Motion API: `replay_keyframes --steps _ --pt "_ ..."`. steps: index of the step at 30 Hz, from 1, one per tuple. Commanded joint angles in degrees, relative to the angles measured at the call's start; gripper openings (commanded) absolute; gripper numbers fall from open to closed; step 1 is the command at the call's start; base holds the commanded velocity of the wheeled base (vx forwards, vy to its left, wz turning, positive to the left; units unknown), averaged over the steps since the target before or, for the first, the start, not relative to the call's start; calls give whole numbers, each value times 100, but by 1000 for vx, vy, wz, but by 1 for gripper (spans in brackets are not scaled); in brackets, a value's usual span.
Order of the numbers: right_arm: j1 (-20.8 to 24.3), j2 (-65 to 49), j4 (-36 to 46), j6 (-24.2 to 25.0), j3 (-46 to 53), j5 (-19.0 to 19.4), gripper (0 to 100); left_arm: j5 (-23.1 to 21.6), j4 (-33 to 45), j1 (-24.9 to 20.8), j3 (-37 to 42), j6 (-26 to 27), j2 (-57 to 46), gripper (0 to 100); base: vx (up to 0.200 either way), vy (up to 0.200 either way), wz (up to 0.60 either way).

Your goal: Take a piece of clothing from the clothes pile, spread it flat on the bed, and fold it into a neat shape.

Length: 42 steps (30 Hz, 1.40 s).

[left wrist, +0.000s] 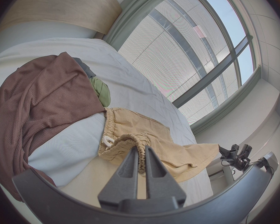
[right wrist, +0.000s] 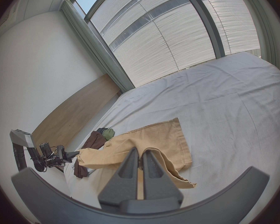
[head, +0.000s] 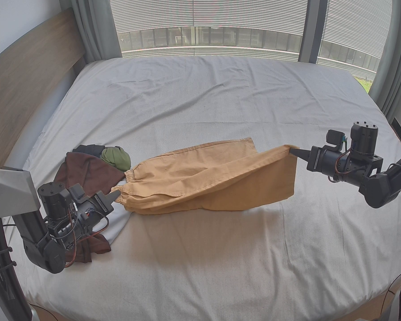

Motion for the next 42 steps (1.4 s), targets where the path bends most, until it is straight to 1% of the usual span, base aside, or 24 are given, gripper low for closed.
replay_keyframes --steps 1,8,11,14,16,19,28,32,35,40,42 --pt "-4 43 24 1 -219 1 0 4 1 -10 -68 -3 104 0 0 0 0" --pt "14 96 586 1 -746 -7 0 4 -8 -1 -121 -3 96 0 0 0 0" --pt "22 228 701 -8 -1001 -78 0 12 -8 25 -191 -11 87 0 0 0 0" --pt "49 272 771 -8 -1124 -78 0 74 -8 25 -226 -73 87 0 0 0 0" --pt "75 333 999 -8 -1379 -87 0 188 -8 16 -340 -152 96 0 0 0 0" --pt "93 465 1131 -8 -1608 -157 0 215 -8 25 -411 -213 87 0 0 0 0" --pt "84 1001 1369 1 -2196 -201 0 232 1 -19 -507 -293 148 0 0 0 0" --pt "84 1247 1369 1 -2460 -315 0 399 1 -63 -683 -301 289 0 0 0 0" --pt "93 1405 1369 10 -2618 -315 0 496 1 -107 -824 -301 421 0 0 0 0" --pt "146 1502 1369 71 -2733 -324 0 505 1 -124 -903 -301 500 0 0 0 0" --pt "163 1616 1360 142 -2882 -412 0 505 1 -124 -1017 -345 518 0 0 0 0"
